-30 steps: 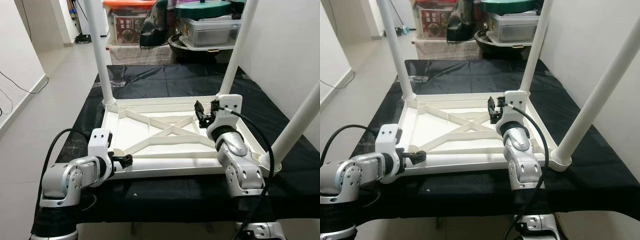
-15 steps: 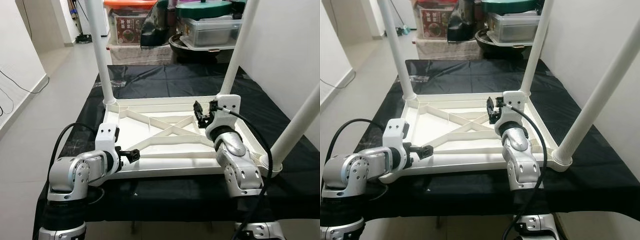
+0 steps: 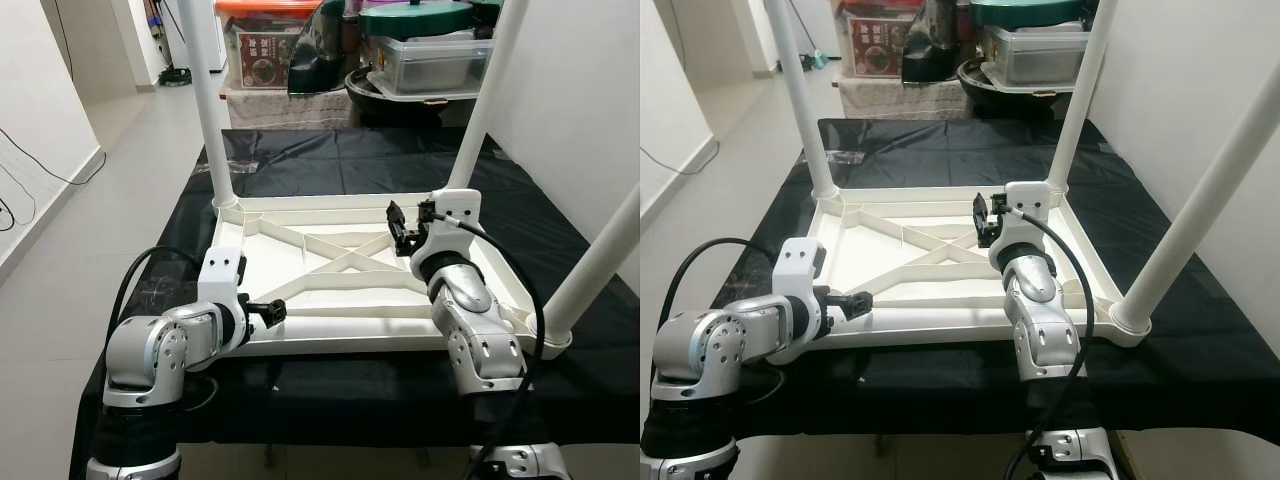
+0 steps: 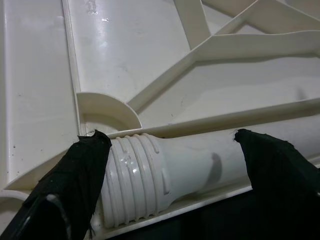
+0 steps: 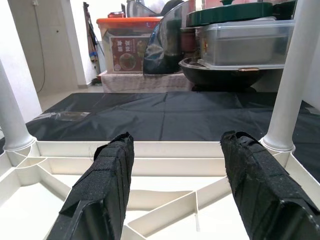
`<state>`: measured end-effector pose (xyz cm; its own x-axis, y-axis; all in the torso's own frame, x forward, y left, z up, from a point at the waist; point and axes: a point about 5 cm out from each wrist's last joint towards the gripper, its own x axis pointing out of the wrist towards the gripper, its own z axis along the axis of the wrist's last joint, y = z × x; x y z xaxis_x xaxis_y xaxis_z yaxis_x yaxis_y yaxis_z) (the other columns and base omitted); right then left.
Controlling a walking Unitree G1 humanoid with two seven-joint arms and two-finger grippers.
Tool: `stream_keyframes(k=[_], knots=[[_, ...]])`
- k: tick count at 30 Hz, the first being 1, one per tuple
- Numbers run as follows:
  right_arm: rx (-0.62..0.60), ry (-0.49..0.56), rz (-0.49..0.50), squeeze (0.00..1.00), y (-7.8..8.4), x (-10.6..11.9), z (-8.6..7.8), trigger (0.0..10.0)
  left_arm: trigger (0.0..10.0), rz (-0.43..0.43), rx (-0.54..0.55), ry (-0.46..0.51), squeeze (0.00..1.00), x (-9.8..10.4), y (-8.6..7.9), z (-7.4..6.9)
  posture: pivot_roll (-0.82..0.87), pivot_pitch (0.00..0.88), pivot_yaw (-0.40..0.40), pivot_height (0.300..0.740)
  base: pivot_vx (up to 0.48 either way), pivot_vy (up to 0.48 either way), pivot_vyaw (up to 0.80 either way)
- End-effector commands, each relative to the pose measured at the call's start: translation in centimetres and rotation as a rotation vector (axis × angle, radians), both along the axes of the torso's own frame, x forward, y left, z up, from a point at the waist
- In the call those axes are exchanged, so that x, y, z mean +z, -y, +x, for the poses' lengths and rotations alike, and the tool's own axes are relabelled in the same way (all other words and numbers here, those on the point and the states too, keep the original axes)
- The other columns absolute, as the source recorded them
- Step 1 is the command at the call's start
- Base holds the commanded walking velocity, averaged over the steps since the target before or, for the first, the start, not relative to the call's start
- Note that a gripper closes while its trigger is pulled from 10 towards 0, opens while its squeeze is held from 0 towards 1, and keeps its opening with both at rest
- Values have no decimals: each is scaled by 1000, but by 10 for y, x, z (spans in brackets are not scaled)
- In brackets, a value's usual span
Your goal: Building children table
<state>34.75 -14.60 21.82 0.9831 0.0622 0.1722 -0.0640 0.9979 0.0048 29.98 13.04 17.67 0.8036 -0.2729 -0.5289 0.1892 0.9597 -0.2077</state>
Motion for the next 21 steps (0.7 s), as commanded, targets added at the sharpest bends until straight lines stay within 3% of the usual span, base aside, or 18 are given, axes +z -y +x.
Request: stream_keyframes(k=[1,11,15,21], knots=[[-5,-3,9,0,0,-3,0,10000,10000,22,1,-79,0,-15,0,-6,70,39,-32,740,0,0,0],[-8,-4,7,0,1,-3,0,10000,10000,58,14,-64,0,-14,-6,-3,65,38,-30,740,0,0,0],[-6,-5,6,0,1,-3,0,10000,10000,109,53,-15,0,-2,-19,7,65,40,-32,740,0,0,0],[-5,-6,6,0,1,-4,0,10000,10000,120,57,-9,0,-1,-19,6,67,40,-32,740,0,0,0]])
